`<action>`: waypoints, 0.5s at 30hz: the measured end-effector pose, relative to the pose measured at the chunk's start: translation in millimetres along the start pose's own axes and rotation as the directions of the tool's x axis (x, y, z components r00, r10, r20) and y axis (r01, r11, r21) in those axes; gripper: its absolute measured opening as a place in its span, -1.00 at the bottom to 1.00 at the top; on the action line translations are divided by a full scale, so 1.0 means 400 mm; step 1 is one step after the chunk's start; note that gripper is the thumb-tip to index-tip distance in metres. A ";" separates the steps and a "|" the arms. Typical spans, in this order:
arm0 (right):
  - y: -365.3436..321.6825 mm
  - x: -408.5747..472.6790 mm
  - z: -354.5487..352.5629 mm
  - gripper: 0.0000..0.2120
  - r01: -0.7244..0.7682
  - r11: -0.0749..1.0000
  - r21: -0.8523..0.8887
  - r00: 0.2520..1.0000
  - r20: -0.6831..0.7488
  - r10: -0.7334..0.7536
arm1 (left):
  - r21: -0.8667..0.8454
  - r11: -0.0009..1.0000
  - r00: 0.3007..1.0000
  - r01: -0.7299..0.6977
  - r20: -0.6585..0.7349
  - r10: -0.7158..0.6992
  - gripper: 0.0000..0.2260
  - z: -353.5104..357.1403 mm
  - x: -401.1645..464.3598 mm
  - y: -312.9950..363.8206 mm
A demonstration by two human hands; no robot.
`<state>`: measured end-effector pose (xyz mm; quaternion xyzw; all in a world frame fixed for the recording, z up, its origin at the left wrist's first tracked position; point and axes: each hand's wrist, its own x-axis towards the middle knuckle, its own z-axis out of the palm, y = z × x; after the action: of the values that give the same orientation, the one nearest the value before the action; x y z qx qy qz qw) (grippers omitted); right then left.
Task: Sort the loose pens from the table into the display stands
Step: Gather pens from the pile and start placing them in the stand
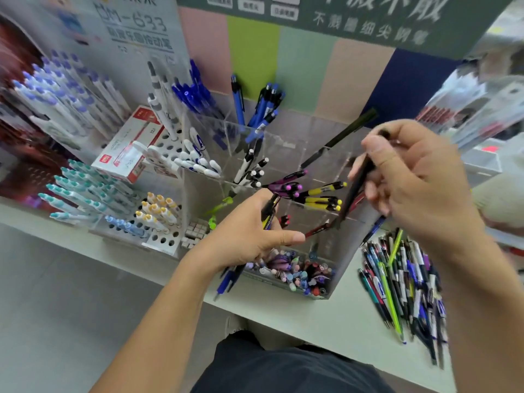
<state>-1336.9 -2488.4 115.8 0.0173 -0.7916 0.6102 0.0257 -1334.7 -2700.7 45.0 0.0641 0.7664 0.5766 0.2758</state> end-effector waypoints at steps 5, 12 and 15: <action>0.031 -0.004 0.012 -0.93 -0.067 0.984 -0.164 0.927 0.355 0.122 | 0.316 0.944 0.996 -0.094 0.020 0.092 -0.48 0.045 0.027 0.044; 0.029 -0.019 -0.066 -0.92 -0.085 0.988 -0.129 0.974 0.197 0.110 | 0.313 0.941 0.991 -0.129 0.076 0.111 -0.64 0.080 0.064 0.077; -0.027 -0.024 -0.151 -0.92 0.019 0.998 -0.067 0.998 -0.055 -0.023 | 0.263 0.952 0.986 -0.159 -0.007 0.167 -0.75 0.075 0.066 0.065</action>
<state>-1325.7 -2432.8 141.1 0.0077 -0.8101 0.5837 0.0549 -1347.6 -2655.9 54.2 0.1547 0.8318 0.4921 0.2052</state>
